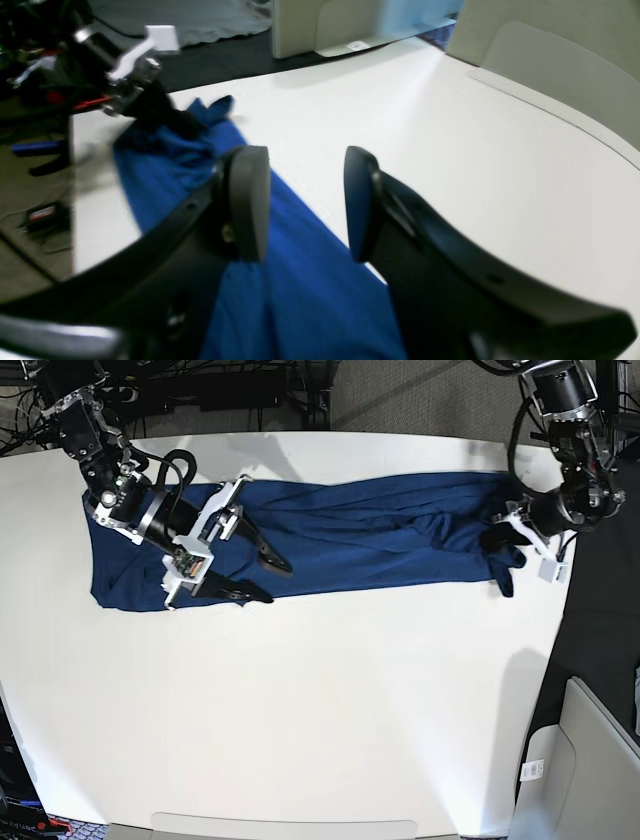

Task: Fold the T-shirt properly
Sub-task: 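Grasp the shirt end with the left gripper and fold it toward the middle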

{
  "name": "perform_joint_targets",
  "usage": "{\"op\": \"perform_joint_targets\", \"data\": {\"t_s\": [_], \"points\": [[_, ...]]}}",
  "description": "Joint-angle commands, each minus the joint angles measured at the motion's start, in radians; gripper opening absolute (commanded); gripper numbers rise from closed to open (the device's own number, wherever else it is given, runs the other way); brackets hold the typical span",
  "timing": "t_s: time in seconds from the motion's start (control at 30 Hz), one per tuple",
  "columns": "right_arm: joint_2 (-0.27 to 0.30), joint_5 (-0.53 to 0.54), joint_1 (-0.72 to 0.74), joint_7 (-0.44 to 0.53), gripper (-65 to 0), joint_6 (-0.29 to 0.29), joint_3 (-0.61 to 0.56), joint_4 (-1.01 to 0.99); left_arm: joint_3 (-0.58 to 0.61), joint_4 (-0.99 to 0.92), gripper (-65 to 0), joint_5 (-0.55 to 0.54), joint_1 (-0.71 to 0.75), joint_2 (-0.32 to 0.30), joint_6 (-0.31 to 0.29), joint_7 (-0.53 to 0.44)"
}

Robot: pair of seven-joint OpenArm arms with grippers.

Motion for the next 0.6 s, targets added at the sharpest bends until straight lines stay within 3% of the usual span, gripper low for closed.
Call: {"op": "perform_joint_targets", "data": {"t_s": [0.0,0.17,0.37,0.57], "points": [[0.014,0.019,0.002,0.033,-40.3,0.000,0.033,0.019,-0.005,0.031,-61.6,0.013,-0.018,-0.024,0.004,0.006],[0.048,0.019,-0.034,0.033,-40.3,0.000,0.101,0.016,-0.005,0.070,-61.6,0.015,-0.021,-0.071,0.005,0.006],[0.056,0.019,-0.051,0.033,-40.3,0.000,0.102,0.016,-0.002,0.199,-61.6,0.013,-0.017,-0.064,0.007,0.018],[0.054,0.019,-0.049,0.033,-40.3,0.000,0.102,0.016,0.003,0.458,-61.6,0.013,-0.013,0.068,0.007,0.134]]}}
